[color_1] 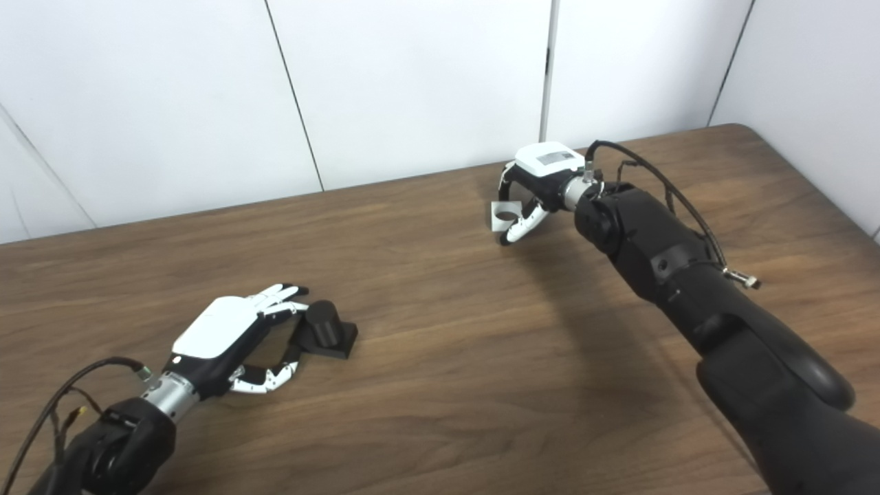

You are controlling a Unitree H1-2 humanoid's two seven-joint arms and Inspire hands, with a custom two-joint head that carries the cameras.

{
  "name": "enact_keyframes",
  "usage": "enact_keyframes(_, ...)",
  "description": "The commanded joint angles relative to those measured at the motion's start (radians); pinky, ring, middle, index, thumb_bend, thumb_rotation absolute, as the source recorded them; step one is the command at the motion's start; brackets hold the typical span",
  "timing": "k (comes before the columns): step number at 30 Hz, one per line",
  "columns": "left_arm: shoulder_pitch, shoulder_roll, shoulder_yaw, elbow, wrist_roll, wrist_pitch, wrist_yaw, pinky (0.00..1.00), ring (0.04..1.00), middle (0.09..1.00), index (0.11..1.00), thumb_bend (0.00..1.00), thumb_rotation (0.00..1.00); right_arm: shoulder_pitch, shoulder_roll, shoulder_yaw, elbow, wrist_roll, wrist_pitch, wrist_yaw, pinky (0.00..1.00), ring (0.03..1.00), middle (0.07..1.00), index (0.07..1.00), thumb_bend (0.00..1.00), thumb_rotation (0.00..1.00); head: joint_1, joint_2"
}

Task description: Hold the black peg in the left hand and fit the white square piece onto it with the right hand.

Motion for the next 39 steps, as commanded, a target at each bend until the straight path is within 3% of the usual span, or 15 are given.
enact_keyframes(1,0.046,0.054,-0.011,0.031,0.028,0.048,-0.092,0.87,0.962,0.939,0.747,0.75,0.31,-0.047,-0.019,-0.005,-0.03,-0.005,-0.005,-0.002,0.9,0.94,0.893,0.652,0.75,0.39,-0.001,0.003)
enact_keyframes(12,0.055,0.061,-0.002,0.027,0.034,0.041,-0.095,0.86,0.951,0.936,0.746,0.75,0.33,-0.033,-0.023,-0.016,-0.049,-0.001,0.005,0.0,0.92,0.941,0.882,0.606,0.73,0.35,-0.004,0.01)
enact_keyframes(14,0.057,0.06,0.0,0.022,0.029,0.047,-0.101,0.87,0.954,0.936,0.746,0.75,0.33,-0.03,-0.023,-0.016,-0.044,-0.008,0.004,-0.019,0.91,0.933,0.871,0.522,0.57,0.21,-0.003,0.012)
enact_keyframes(17,0.059,0.059,0.002,0.019,0.029,0.048,-0.102,0.87,0.954,0.936,0.745,0.75,0.32,-0.025,-0.023,-0.014,-0.043,-0.016,0.003,-0.043,0.9,0.922,0.859,0.496,0.52,0.16,0.0,0.013)
enact_keyframes(24,0.058,0.058,0.0,0.02,0.033,0.044,-0.102,0.87,0.953,0.936,0.746,0.75,0.32,-0.019,-0.03,-0.008,-0.032,-0.028,-0.029,-0.108,0.88,0.891,0.827,0.487,0.52,0.14,0.001,0.017)
enact_keyframes(39,0.059,0.044,0.006,0.023,0.03,0.036,-0.08,0.84,0.941,0.922,0.718,0.76,0.28,-0.015,-0.033,-0.019,-0.037,-0.022,-0.033,-0.105,0.88,0.889,0.819,0.487,0.52,0.14,0.009,0.022)
